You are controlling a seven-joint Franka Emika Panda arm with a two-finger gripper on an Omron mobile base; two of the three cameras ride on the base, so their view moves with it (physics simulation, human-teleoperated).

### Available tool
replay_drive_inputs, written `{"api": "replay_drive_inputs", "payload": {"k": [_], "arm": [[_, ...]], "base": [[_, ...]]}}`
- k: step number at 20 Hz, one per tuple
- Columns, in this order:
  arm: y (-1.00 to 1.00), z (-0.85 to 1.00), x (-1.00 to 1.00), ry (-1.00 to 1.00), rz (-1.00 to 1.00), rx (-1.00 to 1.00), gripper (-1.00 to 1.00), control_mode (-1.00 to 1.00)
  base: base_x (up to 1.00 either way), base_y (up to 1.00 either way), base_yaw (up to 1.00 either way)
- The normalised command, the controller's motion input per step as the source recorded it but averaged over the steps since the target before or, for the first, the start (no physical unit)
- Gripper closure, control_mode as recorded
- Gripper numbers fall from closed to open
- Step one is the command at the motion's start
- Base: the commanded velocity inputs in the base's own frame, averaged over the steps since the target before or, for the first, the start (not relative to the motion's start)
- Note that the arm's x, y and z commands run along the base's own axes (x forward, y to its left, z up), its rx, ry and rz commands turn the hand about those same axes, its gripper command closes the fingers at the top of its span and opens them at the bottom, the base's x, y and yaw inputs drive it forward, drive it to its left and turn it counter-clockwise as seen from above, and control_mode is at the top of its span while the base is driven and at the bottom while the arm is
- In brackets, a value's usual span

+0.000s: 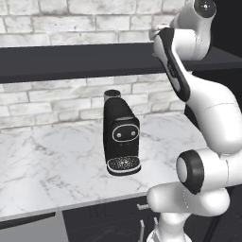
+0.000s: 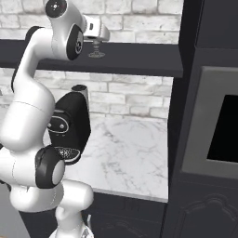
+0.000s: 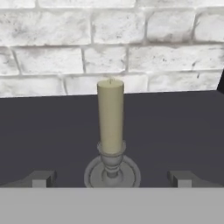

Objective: Get the candle and the wine from the cabinet and move them to the dining counter.

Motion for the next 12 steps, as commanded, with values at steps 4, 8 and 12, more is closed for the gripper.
{"api": "replay_drive_inputs", "payload": {"k": [4, 8, 12], "arm": [[0.00, 0.00, 0.24, 0.00, 0.00, 0.00, -1.00, -1.00], [0.00, 0.00, 0.23, 0.00, 0.00, 0.00, -1.00, -1.00], [0.00, 0.00, 0.28, 0.00, 0.00, 0.00, -1.00, -1.00]], "base": [[0.00, 0.00, 0.00], [0.00, 0.00, 0.00], [0.00, 0.00, 0.00]]}}
